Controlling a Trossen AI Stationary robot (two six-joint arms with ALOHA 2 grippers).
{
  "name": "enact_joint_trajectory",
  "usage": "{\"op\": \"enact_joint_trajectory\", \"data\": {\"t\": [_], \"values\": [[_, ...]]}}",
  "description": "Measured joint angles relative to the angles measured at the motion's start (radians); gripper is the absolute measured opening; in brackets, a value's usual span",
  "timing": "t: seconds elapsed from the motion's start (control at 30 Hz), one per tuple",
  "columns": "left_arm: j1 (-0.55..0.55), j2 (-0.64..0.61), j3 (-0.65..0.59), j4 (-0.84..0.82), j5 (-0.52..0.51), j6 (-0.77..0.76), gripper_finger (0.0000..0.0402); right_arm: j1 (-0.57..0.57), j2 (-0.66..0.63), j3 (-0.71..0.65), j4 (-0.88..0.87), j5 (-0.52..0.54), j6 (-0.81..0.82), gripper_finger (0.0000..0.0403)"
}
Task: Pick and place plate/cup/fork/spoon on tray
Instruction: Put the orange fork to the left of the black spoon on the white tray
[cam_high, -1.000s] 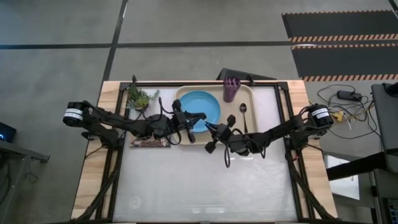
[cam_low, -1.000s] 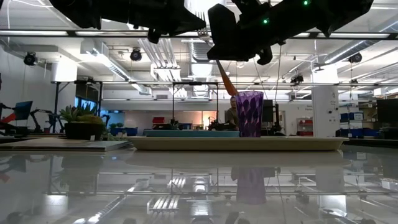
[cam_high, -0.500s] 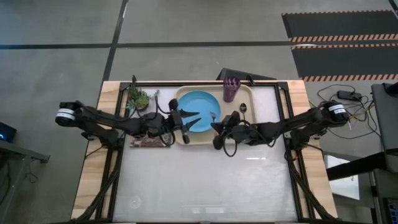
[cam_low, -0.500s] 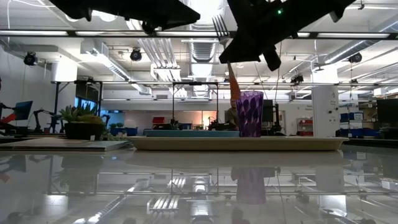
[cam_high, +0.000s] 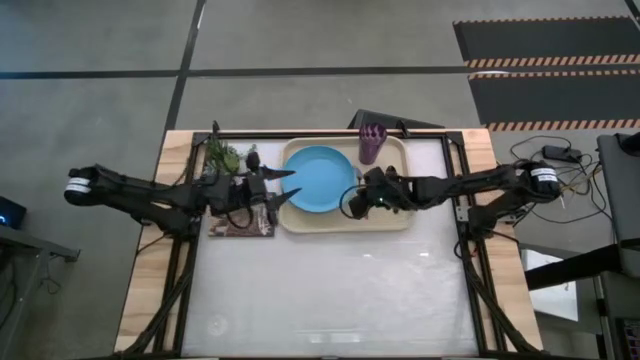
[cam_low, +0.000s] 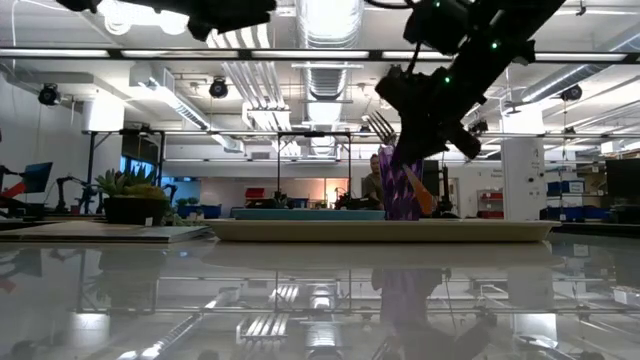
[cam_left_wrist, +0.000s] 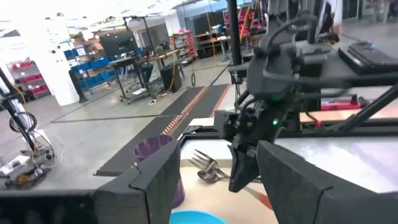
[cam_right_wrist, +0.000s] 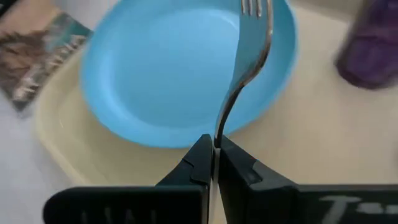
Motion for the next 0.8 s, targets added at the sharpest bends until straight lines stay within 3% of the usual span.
{"op": "enact_joint_trajectory", "data": {"t": [0.2, 0.47, 0.8], "values": [[0.0, -0.141, -0.074, -0.006, 0.0, -0.013, 0.0196, -0.074, 0.001, -0.031, -0.003, -0.106, 0.024, 0.0008], [0.0, -0.306, -0.148, -0.007, 0.0, -0.061, 0.0196, -0.134, 0.005, -0.089, -0.003, -0.157, 0.023, 0.0009], [0.0, -0.394, -0.19, -0.002, 0.0, -0.064, 0.0196, -0.141, 0.005, -0.107, -0.008, -0.096, 0.0, 0.0017]]}}
